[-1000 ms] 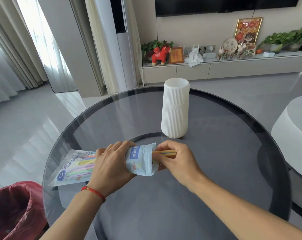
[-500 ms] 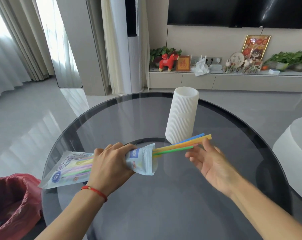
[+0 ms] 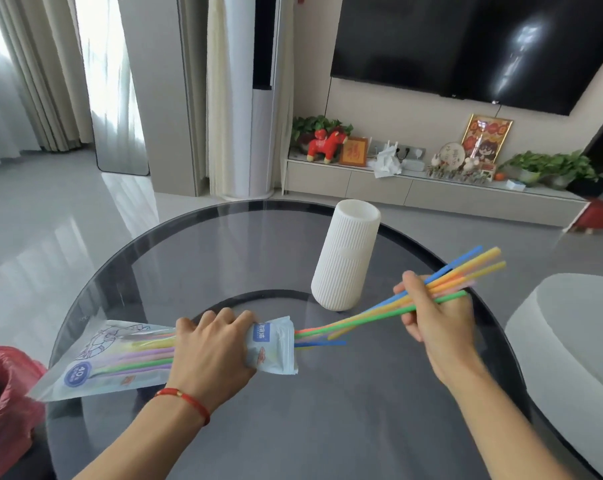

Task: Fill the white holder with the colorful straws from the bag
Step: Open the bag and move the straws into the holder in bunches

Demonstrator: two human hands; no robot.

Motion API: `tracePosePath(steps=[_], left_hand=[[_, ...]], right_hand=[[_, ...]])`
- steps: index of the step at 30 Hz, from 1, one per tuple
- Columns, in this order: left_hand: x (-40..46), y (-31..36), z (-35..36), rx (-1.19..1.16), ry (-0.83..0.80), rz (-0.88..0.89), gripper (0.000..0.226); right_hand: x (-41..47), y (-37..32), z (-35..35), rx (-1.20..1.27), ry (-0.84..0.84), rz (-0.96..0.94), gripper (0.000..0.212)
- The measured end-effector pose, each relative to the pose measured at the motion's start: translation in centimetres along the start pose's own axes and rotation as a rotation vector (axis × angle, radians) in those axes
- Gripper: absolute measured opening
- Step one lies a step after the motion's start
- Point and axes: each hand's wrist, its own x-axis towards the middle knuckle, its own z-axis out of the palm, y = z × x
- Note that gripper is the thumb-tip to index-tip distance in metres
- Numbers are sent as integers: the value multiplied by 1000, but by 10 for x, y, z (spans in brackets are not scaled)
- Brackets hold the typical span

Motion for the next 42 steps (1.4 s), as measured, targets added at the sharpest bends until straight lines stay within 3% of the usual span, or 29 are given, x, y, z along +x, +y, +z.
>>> tracePosePath(steps=[7, 13, 19, 24, 28, 32, 42], left_hand=[[-2, 9, 9, 65, -14, 17, 40], [-4, 10, 6, 66, -24, 26, 40], [-5, 10, 4, 39, -37, 17, 40], [-3, 9, 4, 37, -42, 19, 41], [-4, 10, 5, 40, -43, 17, 38], [-3, 10, 6, 43, -32, 32, 38], [1, 13, 2, 55, -72, 12, 46]], right_hand=[[28, -94, -18, -544, -108, -431, 32], [32, -79, 13, -884, -278, -365, 44], [16, -23, 22, -738, -231, -337, 46], [24, -22, 13, -718, -176, -337, 47], [17, -11, 10, -705, -269, -161, 41], [15, -9, 5, -646, -217, -152, 34], [65, -88, 13, 248, 199, -148, 29]])
